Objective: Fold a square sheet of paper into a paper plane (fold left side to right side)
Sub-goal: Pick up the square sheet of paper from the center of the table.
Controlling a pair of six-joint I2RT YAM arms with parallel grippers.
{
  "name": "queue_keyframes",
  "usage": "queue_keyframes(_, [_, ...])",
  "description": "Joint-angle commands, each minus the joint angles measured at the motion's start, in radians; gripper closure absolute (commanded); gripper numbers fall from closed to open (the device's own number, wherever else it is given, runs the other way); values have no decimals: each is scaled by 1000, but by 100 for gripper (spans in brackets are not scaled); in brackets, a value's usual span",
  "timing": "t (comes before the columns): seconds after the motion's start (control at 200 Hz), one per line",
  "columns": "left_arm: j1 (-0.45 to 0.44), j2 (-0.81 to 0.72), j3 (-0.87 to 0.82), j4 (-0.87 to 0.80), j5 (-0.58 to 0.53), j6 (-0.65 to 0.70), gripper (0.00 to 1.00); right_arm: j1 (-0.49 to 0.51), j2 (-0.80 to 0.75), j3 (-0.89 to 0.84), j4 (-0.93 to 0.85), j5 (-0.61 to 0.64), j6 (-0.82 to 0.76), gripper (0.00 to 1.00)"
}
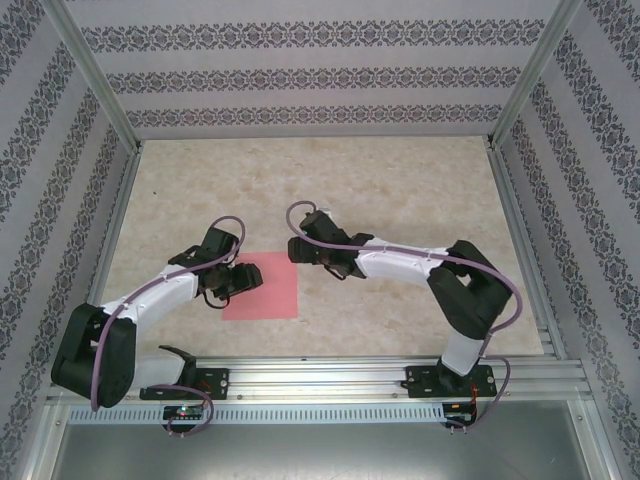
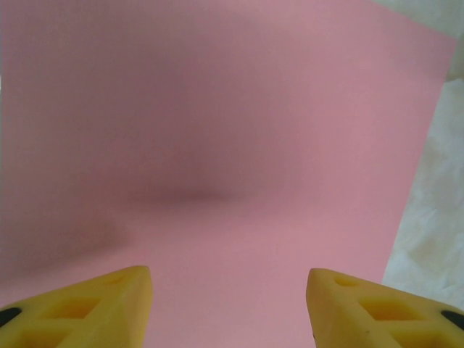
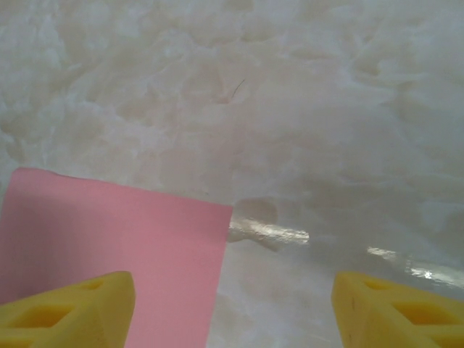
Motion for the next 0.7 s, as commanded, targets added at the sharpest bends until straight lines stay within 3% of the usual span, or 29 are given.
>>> queue_keyframes(0.0, [-15,-36,-18,-59,-1,-15,40,26,70,97,-48,14,30,27])
queue_keyframes(0.43, [-29,-45,-71,-65,-19,-25,38,52,265,272,-137,-19,26,23])
queue_keyframes(0.694, [-29,-32,-90,-35,-29,-36,39,81,310,290,-162,-69,51,23])
